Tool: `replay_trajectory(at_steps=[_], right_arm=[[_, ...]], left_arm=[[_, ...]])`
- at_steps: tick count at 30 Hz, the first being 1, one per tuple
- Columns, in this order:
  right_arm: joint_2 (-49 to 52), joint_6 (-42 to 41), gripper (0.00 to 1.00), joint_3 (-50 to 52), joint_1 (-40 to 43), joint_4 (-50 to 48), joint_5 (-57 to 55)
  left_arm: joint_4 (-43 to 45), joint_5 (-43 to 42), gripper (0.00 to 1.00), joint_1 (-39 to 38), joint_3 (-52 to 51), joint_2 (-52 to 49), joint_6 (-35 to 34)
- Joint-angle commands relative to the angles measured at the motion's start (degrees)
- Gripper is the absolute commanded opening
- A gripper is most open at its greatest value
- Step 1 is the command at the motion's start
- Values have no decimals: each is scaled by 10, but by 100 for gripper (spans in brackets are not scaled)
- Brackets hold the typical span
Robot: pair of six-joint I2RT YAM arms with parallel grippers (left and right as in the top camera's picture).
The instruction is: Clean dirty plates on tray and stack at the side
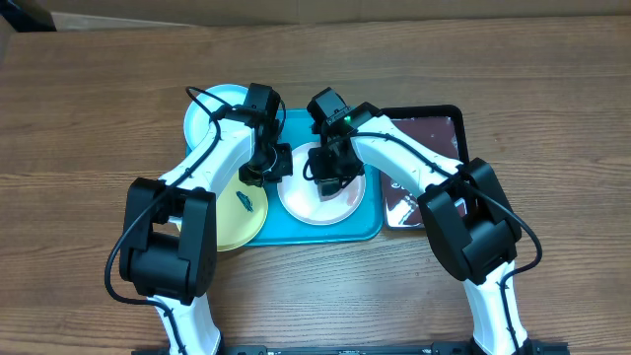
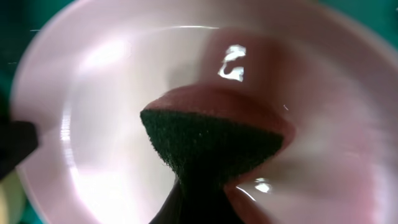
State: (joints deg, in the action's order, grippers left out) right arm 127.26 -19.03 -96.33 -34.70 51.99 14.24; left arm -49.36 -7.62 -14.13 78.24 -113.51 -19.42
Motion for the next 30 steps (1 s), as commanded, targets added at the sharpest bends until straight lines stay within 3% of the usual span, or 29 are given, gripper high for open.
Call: replay_trajectory(at_steps=[1, 6, 12, 18, 23, 26, 30], right_arm=[[26, -3, 4, 2, -2, -11, 95], [9, 65, 4, -83, 54, 56, 195], [-29, 117, 4, -168, 108, 179, 204], [-50, 135, 4, -172, 175, 242, 197], [-50, 192, 4, -170, 234, 316, 198], [-50, 196, 4, -164, 241, 333, 200], [-50, 195, 4, -145, 232, 311, 223]], left_arm=[[2, 1, 4, 2, 0, -5, -16], [-9, 1, 4, 3, 0, -5, -16], [-12, 1, 4, 3, 0, -5, -16], [-22, 1, 4, 2, 0, -5, -21], [-33, 1, 11, 2, 0, -5, -21], [-26, 1, 4, 2, 0, -5, -21], [-19, 1, 4, 2, 0, -5, -21]])
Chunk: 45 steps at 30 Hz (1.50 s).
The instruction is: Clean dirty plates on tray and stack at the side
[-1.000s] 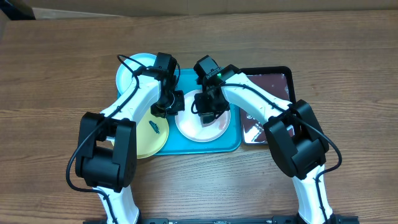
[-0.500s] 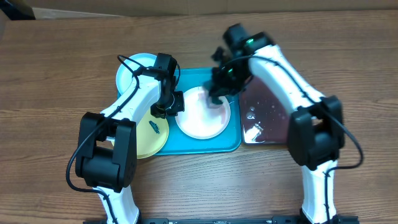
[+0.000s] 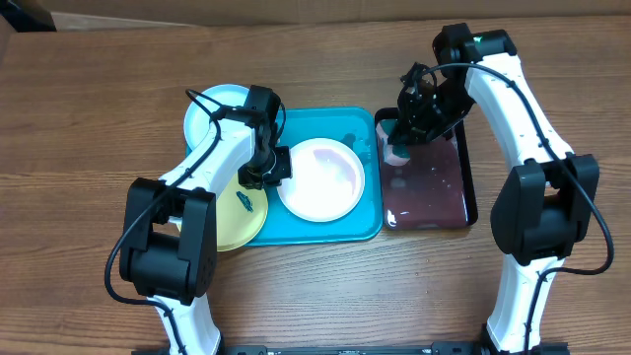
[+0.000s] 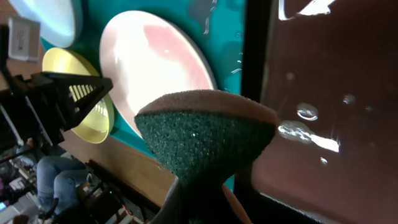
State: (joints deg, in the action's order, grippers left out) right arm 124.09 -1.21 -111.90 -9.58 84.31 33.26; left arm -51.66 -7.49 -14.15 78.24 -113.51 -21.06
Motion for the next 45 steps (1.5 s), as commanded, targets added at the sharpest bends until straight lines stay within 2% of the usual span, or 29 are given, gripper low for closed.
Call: replay_trajectory(at_steps=[1, 12, 20, 24, 32, 41, 45], right_arm=[[-18, 17, 4, 21, -22, -26, 54], [-17, 10, 4, 153, -61, -190, 191], [-16, -83, 4, 231, -130, -365, 203], [-16, -139, 4, 246, -158, -429, 160], [-16, -154, 4, 247, -188, -451, 63], [-16, -170, 4, 282, -197, -484, 72], [-16, -169, 4, 292, -197, -479, 28]], left_arm=[[6, 0, 4, 3, 0, -5, -4], [14, 0, 4, 2, 0, -5, -4], [24, 0, 4, 2, 0, -5, -4], [23, 0, 4, 2, 0, -5, -4], [22, 0, 4, 2, 0, -5, -4], [22, 0, 4, 2, 0, -5, -4], [22, 0, 4, 2, 0, -5, -4]])
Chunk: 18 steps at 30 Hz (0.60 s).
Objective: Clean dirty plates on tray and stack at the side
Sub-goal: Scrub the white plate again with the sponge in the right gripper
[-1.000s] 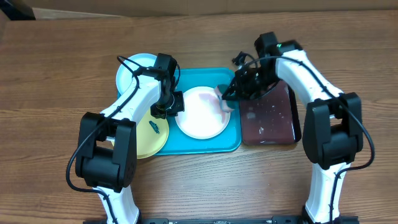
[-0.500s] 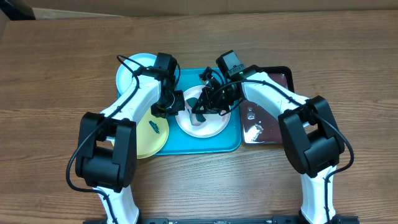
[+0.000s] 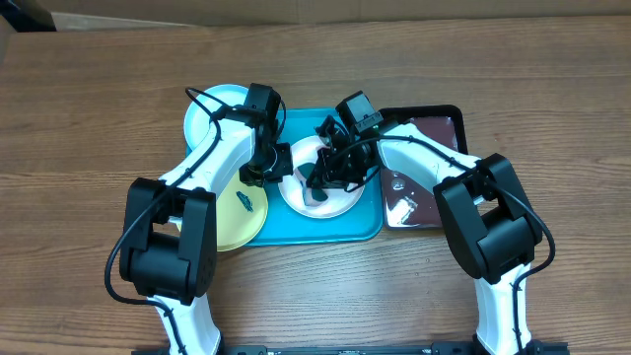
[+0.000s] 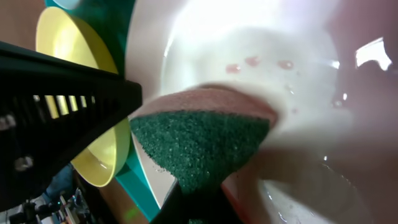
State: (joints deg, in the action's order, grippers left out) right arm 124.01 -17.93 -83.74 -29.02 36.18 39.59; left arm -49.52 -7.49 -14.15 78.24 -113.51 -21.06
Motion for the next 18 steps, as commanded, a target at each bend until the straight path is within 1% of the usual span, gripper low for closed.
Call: replay_trajectory(at_steps=[1, 5, 11, 18], right_arm=[[-15, 2, 4, 10, -3, 3, -50], [-22, 18, 4, -7, 9, 6, -85], [-47, 20, 4, -54, 38, 45, -109], [-93, 45, 4, -78, 54, 88, -57]], left_arm=[[1, 0, 4, 2, 0, -5, -4], [-2, 0, 4, 2, 0, -5, -4], [-3, 0, 4, 2, 0, -5, -4], [-2, 0, 4, 2, 0, -5, -4]])
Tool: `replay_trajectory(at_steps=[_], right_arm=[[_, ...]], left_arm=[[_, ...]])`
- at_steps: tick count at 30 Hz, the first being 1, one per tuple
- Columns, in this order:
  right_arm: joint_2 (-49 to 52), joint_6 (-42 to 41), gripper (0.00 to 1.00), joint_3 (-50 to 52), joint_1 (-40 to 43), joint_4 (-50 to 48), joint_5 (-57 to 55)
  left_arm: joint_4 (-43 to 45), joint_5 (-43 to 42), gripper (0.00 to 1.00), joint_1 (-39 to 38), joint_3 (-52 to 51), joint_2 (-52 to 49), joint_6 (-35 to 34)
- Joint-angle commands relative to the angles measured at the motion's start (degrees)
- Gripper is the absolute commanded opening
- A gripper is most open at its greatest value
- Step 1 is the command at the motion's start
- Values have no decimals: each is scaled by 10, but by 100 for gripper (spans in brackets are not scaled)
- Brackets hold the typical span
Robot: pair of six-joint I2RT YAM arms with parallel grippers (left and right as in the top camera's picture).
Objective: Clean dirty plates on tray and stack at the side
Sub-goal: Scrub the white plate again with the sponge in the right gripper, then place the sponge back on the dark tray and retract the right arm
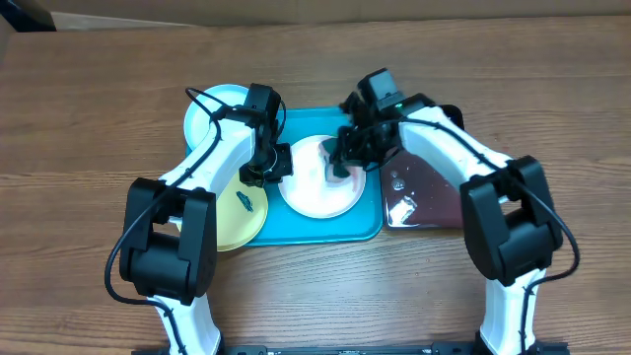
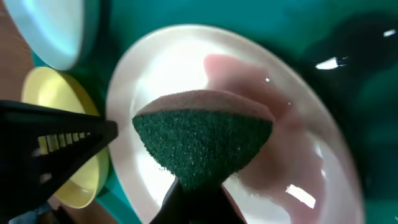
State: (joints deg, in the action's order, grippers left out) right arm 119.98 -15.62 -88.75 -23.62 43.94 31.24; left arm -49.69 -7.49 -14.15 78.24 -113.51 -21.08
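A pale pink plate (image 1: 315, 197) (image 2: 168, 68) lies on the teal tray (image 1: 325, 229). My right gripper (image 1: 344, 161) (image 2: 198, 190) is shut on a sponge (image 2: 202, 140) with a green scouring face and a pink back. It presses the sponge on the far right part of the plate. My left gripper (image 1: 276, 163) is at the plate's left rim and looks shut on it. One of the left gripper's fingers (image 2: 56, 140) shows as a black wedge in the right wrist view. The plate looks wet and glossy.
A dark tray (image 1: 429, 192) holding water stands right of the teal tray. Left of the teal tray lie a light blue plate (image 1: 209, 113) (image 2: 53, 28) at the back and a yellow plate (image 1: 232, 222) (image 2: 43, 93) with a green smear in front.
My right gripper has moved with the sponge from the plate's middle front to its far right part. The left gripper has stayed at the plate's left rim.
The sponge was first pressed on the pink plate. Then my right gripper held it over the dark water tray at the right. Then it was back on the plate's middle, and now it is on the far right part. The left gripper stayed at the rim throughout.
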Motion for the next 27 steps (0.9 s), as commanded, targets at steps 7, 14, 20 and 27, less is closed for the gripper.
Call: replay_trajectory(at_steps=[7, 14, 20, 27], right_arm=[[-115, 42, 4, -35, 59, 108, -37], [-114, 57, 4, -13, 122, 193, -200], [-114, 71, 4, 51, 127, 175, -325], [-114, 71, 26, 87, 127, 129, -327]], left_arm=[[-2, 0, 6, 2, -1, -5, -4], [-1, 0, 19, 2, -1, -5, -4], [-1, 0, 24, -2, -2, -5, -4], [4, 11, 29, -9, -2, -5, -4]])
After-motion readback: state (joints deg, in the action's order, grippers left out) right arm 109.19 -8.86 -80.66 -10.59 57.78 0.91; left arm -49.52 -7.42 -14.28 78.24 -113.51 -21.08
